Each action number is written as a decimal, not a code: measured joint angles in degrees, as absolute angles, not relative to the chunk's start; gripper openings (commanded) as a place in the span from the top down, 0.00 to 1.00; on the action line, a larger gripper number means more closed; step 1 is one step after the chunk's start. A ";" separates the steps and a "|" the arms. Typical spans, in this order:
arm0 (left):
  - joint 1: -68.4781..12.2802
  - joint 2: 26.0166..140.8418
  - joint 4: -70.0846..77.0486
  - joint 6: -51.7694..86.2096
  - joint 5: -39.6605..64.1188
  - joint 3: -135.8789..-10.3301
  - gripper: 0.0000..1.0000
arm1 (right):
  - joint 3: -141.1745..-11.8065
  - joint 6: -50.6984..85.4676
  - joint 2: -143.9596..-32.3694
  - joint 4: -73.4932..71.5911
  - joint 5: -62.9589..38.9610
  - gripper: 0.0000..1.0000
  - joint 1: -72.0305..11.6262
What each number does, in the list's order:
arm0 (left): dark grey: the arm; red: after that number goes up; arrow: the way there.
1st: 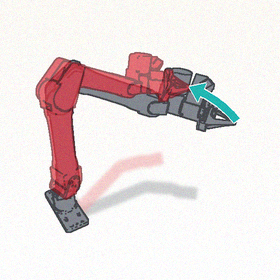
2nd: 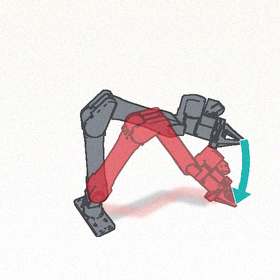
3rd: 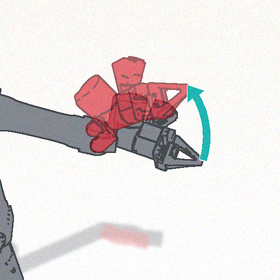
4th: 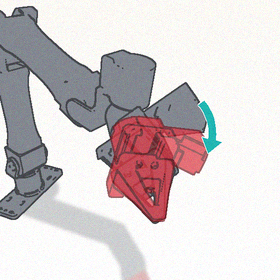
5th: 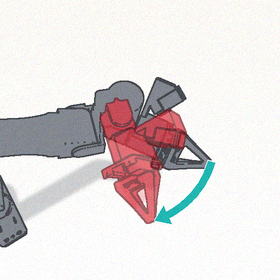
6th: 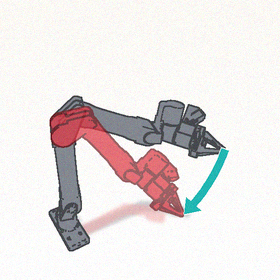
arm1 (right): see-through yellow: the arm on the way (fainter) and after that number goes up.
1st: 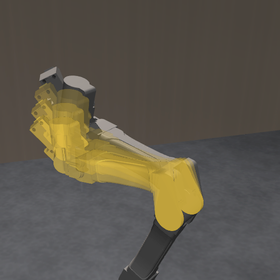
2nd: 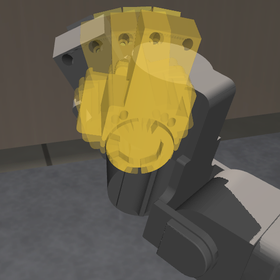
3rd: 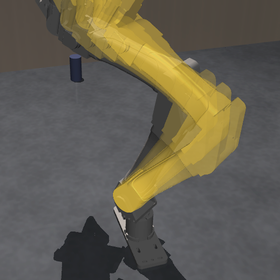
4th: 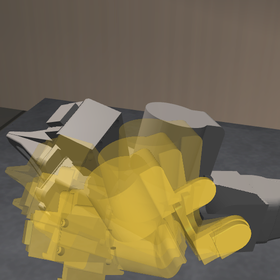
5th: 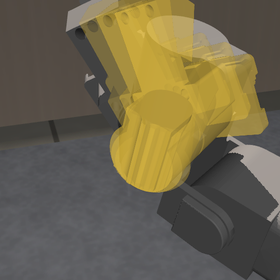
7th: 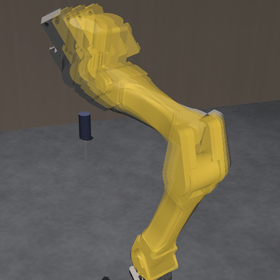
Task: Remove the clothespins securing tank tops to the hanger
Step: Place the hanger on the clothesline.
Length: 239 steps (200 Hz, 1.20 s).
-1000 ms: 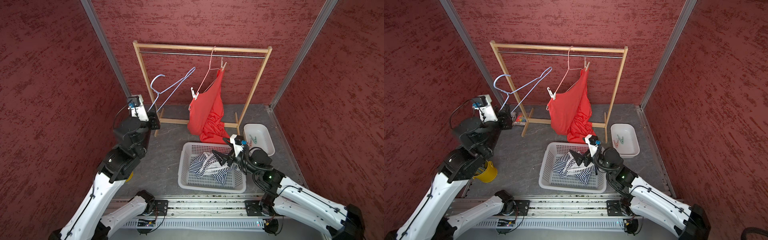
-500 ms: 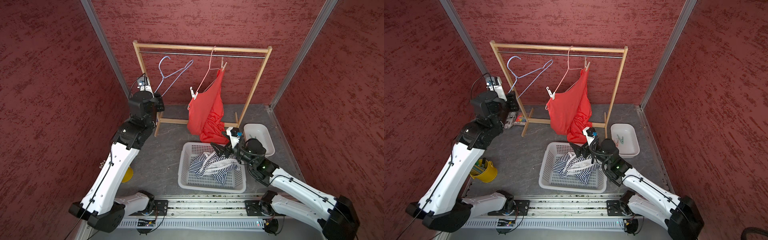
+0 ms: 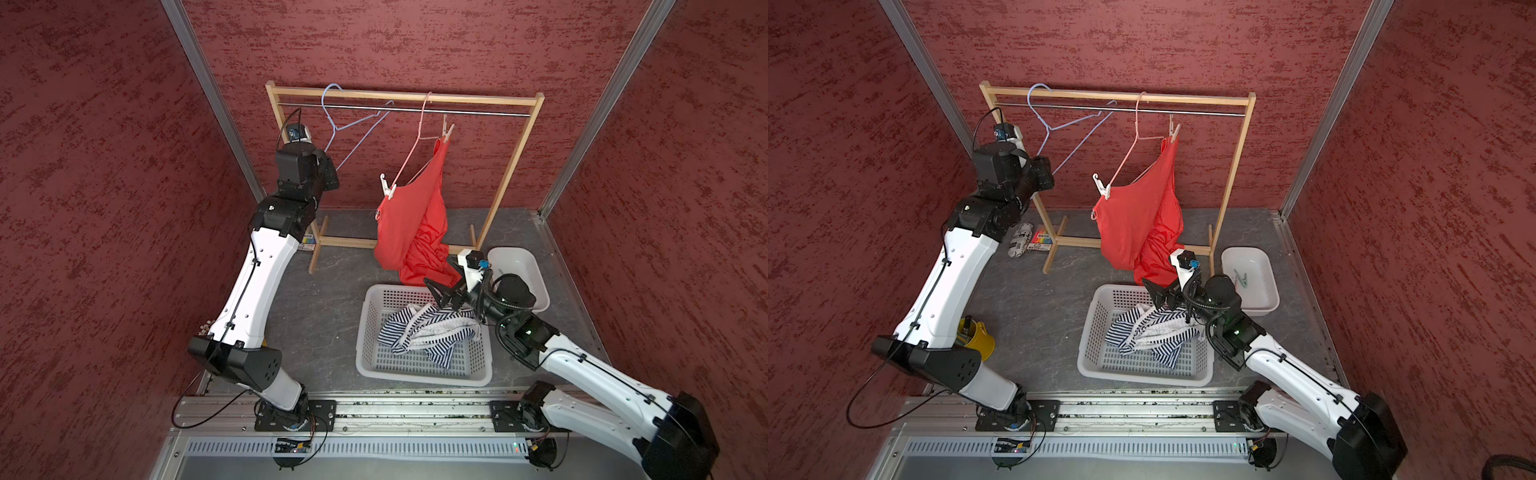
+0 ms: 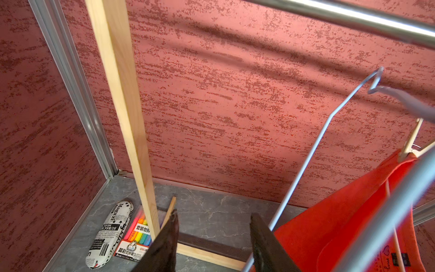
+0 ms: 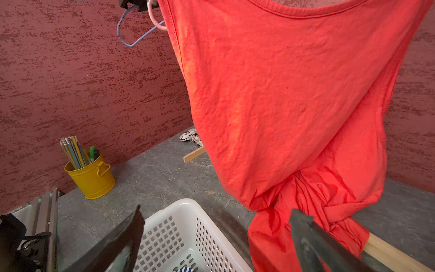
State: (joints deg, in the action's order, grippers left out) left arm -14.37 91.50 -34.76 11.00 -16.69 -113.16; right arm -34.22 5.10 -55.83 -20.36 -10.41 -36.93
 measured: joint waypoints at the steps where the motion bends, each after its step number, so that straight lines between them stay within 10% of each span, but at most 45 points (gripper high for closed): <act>1: -14.35 91.79 -34.81 11.03 -16.69 -113.49 1.00 | -34.22 5.13 -55.83 -20.36 -10.41 0.01 -36.93; 184: -16.01 110.02 -35.16 7.62 -26.50 -127.94 1.00 | -34.17 7.07 -58.24 -22.37 -11.88 0.01 -35.05; 219: -17.06 104.71 -30.20 6.59 -26.87 -116.57 0.12 | -34.17 7.09 -58.26 -22.39 -12.25 0.01 -35.03; 239: -17.06 98.76 -26.94 6.57 -25.87 -106.74 0.00 | -34.17 7.09 -58.24 -22.39 -12.51 0.01 -35.03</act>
